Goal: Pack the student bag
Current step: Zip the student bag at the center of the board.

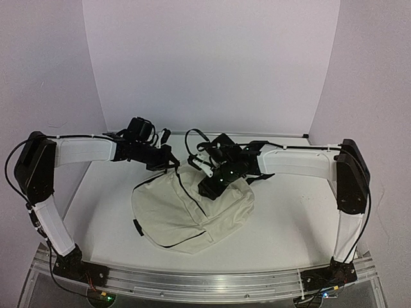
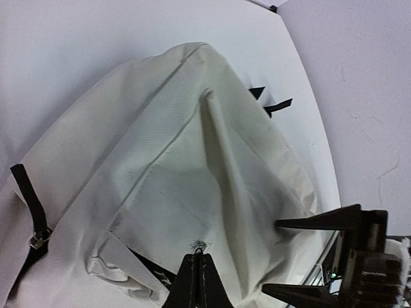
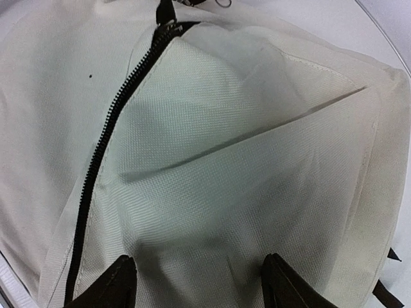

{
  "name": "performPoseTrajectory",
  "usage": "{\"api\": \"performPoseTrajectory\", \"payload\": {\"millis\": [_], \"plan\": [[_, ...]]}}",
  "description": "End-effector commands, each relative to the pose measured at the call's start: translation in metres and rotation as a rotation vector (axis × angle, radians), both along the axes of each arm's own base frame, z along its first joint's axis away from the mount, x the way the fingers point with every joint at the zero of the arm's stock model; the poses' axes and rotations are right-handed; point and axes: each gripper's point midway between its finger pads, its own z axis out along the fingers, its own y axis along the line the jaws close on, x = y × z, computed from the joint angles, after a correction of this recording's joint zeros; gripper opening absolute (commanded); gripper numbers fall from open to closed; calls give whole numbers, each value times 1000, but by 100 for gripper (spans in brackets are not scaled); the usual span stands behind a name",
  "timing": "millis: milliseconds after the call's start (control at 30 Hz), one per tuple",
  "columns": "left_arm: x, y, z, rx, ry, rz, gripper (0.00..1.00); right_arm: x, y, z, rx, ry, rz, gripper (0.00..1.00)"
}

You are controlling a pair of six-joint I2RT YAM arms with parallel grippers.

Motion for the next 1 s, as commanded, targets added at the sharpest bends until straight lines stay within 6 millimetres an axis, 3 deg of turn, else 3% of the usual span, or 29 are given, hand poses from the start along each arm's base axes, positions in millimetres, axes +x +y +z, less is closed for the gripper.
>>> {"api": "performPoseTrajectory", "payload": {"millis": [0,167,300,433,533,667,767,867,967], "plan": [[-22,-16,53,-79,-116,-59,0,-25,-23,-44,-101,181,-16,66],[-54,-38,53,-92,-129,-137,0,-22,-24,-46,-79,213,-35,66],[-86,-66,44,-107,-132,-236,0,-18,-25,-45,-57,236,-51,66],[-101,-70,30,-96,-127,-261,0,-17,-25,-41,-37,250,-49,66],[-97,-60,26,-55,-138,-218,2,-18,-22,-28,-9,245,-16,66],[-76,-39,31,-18,-140,-104,8,-23,-8,14,78,228,74,64],[-59,-25,41,-81,-102,-42,26,-23,4,42,134,214,112,63],[-50,-12,54,-164,-98,-19,48,-19,13,58,168,193,137,63],[-45,2,56,-141,-102,21,58,-12,22,64,181,184,146,62]]}}
